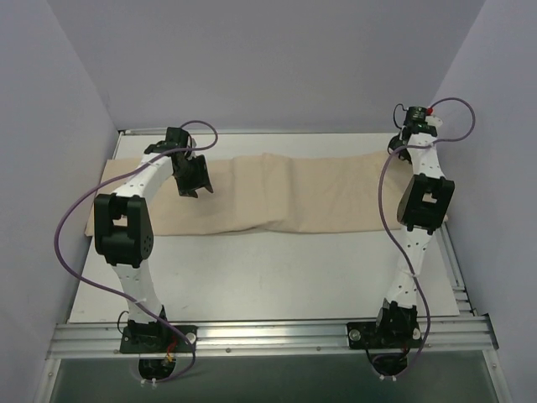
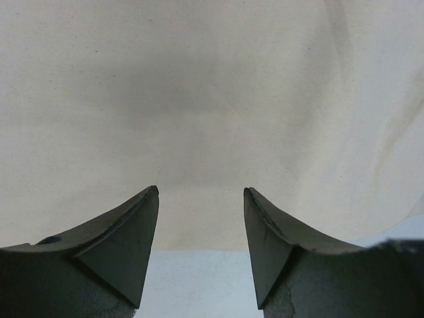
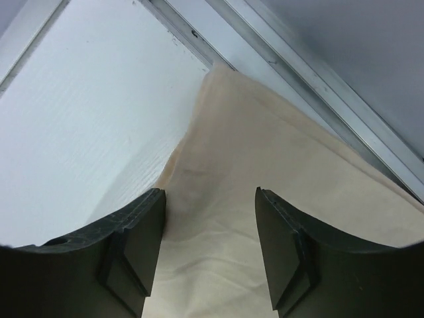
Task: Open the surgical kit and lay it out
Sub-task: Open the surgical kit at the center of the board.
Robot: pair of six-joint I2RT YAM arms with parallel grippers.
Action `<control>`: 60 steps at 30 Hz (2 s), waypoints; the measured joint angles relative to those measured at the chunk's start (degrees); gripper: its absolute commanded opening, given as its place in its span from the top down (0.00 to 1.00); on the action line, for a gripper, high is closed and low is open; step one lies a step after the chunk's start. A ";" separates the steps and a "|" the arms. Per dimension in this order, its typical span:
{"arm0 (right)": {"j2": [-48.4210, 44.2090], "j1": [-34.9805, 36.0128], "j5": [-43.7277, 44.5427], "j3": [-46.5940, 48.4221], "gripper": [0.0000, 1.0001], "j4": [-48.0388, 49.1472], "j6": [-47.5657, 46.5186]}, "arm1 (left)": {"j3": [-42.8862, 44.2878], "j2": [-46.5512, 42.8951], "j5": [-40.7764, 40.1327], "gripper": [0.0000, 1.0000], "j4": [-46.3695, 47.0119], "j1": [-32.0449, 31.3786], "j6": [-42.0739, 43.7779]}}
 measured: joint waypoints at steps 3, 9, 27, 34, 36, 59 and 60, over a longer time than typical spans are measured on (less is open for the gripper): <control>3.52 0.09 -0.63 2.67 0.29 -0.39 -1.07 | -0.72 -0.07 -0.02 0.37 -0.09 0.07 -0.02; 3.96 1.92 -0.48 4.63 0.10 -0.26 -2.86 | -1.22 -0.07 -0.02 0.37 -0.22 0.22 -0.02; 3.98 0.52 -4.24 7.56 0.21 3.87 -7.41 | -1.22 -0.07 0.02 0.37 -0.17 0.22 -0.24; 3.98 3.48 -5.68 6.78 0.28 3.91 -7.19 | -1.22 -0.07 0.02 0.37 -0.20 0.22 -0.24; 3.98 4.13 -6.12 6.54 0.37 3.96 -6.80 | -1.22 -0.07 0.02 0.37 -0.20 0.22 -0.26; 4.09 4.20 -4.79 3.80 0.43 2.23 -5.46 | -1.25 -0.07 0.02 0.37 -0.20 0.22 -0.28; 4.11 4.20 -4.55 3.87 0.43 1.97 -5.49 | -1.25 -0.07 0.02 0.37 -0.17 0.24 -0.31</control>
